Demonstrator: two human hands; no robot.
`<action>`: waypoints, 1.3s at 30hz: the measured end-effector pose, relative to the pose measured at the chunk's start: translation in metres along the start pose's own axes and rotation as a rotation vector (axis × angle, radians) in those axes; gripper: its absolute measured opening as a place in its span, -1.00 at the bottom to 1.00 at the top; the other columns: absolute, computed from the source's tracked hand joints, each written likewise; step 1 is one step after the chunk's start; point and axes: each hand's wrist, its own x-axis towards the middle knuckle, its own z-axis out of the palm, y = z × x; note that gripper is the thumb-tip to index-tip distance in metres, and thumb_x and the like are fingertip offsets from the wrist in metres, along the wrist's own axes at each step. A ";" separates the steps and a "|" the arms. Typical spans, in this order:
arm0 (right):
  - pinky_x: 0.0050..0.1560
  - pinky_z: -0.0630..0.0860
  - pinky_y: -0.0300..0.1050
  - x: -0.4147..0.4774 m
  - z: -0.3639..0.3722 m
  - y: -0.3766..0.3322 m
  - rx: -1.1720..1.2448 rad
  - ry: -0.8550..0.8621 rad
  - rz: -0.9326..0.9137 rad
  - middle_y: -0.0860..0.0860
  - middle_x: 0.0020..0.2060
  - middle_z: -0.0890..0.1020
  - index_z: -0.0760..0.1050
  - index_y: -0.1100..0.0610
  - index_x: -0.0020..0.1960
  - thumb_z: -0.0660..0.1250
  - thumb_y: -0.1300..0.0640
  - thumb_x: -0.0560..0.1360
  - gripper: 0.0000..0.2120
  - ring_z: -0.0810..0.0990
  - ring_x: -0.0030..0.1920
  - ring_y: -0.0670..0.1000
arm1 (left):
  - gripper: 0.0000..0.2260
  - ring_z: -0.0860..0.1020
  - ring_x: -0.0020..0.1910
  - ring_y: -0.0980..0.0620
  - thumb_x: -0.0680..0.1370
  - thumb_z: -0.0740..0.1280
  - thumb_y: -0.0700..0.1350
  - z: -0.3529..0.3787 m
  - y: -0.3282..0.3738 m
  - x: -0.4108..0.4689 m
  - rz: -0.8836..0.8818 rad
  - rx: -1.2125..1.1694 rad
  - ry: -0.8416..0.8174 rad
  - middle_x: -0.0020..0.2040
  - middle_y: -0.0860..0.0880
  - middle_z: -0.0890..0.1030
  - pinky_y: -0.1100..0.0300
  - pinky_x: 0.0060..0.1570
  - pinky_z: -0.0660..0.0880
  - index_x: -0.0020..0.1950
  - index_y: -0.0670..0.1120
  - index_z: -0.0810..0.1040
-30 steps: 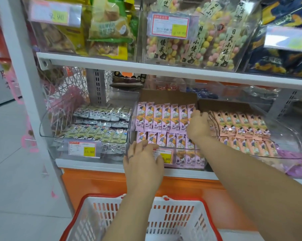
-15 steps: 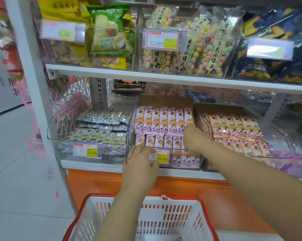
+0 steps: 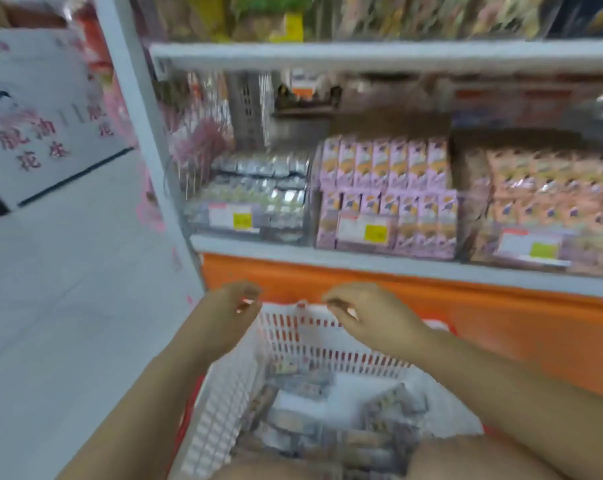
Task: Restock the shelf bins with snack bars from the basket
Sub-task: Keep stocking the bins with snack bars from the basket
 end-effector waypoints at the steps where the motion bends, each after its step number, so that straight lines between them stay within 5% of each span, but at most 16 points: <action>1: 0.10 0.46 -0.02 0.000 0.014 0.004 -0.011 -0.059 0.003 0.00 0.09 0.63 0.56 0.09 0.19 0.22 0.16 0.59 -0.77 0.55 0.08 0.03 | -0.84 0.56 -0.11 0.06 0.54 0.33 -0.24 0.008 -0.014 -0.009 -0.018 0.006 -0.007 -0.04 0.02 0.59 0.64 -0.22 0.28 0.11 -0.15 0.59; 5: 0.29 0.33 -0.14 -0.005 0.063 0.030 -0.030 -0.255 0.069 -0.05 0.26 0.51 0.47 0.04 0.30 0.16 0.12 0.62 -0.72 0.42 0.27 -0.03 | -0.81 0.54 -0.08 0.13 0.56 0.30 -0.22 0.049 -0.067 -0.035 -0.072 0.061 -0.134 0.05 0.06 0.57 0.43 0.00 0.39 0.15 -0.10 0.58; 8: 0.35 0.25 -0.13 -0.012 0.094 0.051 -0.034 -0.310 0.129 -0.05 0.30 0.45 0.45 0.01 0.31 0.17 0.11 0.61 -0.72 0.35 0.31 -0.02 | -0.76 0.55 0.00 0.12 0.58 0.27 -0.17 0.079 -0.091 -0.046 -0.093 0.124 -0.318 0.16 0.03 0.57 0.43 -0.05 0.33 0.24 -0.06 0.54; 15: 0.36 0.25 -0.15 -0.033 0.149 0.074 -0.018 -0.562 0.202 -0.09 0.39 0.34 0.36 -0.03 0.37 0.16 0.07 0.63 -0.68 0.30 0.38 -0.04 | -0.71 0.47 0.22 0.01 0.57 0.27 -0.11 0.130 -0.129 -0.056 -0.195 0.288 -0.782 0.28 -0.03 0.49 0.25 0.13 0.37 0.29 -0.04 0.50; 21: 0.25 0.41 -0.10 -0.049 0.174 0.076 0.062 -0.757 0.237 -0.11 0.34 0.41 0.40 -0.05 0.34 0.18 0.05 0.62 -0.70 0.44 0.27 -0.05 | -0.78 0.55 -0.01 0.02 0.48 0.30 0.02 0.149 -0.136 -0.064 -0.129 0.287 -1.238 0.03 0.02 0.62 0.03 0.09 0.50 0.03 -0.03 0.63; 26: 0.20 0.45 -0.09 -0.051 0.174 0.077 0.064 -0.756 0.249 -0.09 0.31 0.44 0.41 -0.05 0.33 0.18 0.04 0.61 -0.70 0.49 0.20 -0.04 | -0.86 0.52 -0.23 0.12 0.48 0.31 -0.15 0.153 -0.134 -0.060 -0.193 0.321 -1.142 -0.16 0.02 0.61 0.30 -0.21 0.46 -0.02 -0.12 0.63; 32: 0.14 0.40 -0.21 -0.041 0.147 0.071 0.128 -0.618 0.271 -0.10 0.27 0.49 0.44 -0.03 0.31 0.20 0.07 0.61 -0.72 0.50 0.16 -0.09 | -0.92 0.51 -0.23 0.12 0.44 0.35 -0.21 0.105 -0.111 -0.040 -0.272 0.258 -0.762 -0.14 0.04 0.57 0.30 -0.28 0.41 -0.17 -0.04 0.51; 36: 0.03 0.35 -0.42 -0.023 0.105 0.051 0.280 -0.470 0.253 -0.08 0.23 0.53 0.48 0.02 0.27 0.24 0.14 0.59 -0.74 0.51 0.09 -0.15 | -0.94 0.61 -0.23 0.02 0.47 0.38 -0.22 0.055 -0.076 -0.026 -0.277 -0.178 -0.512 -0.21 -0.03 0.61 0.11 -0.14 0.59 -0.15 -0.07 0.57; 39: -0.10 0.38 -0.55 -0.014 0.064 0.029 0.386 -0.338 0.232 -0.08 0.14 0.58 0.52 0.03 0.22 0.31 0.15 0.55 -0.76 0.51 -0.01 -0.24 | -0.96 0.61 -0.16 0.07 0.39 0.41 -0.11 0.024 -0.039 -0.022 -0.253 -0.539 -0.358 -0.09 -0.02 0.66 0.20 -0.17 0.55 -0.19 -0.02 0.59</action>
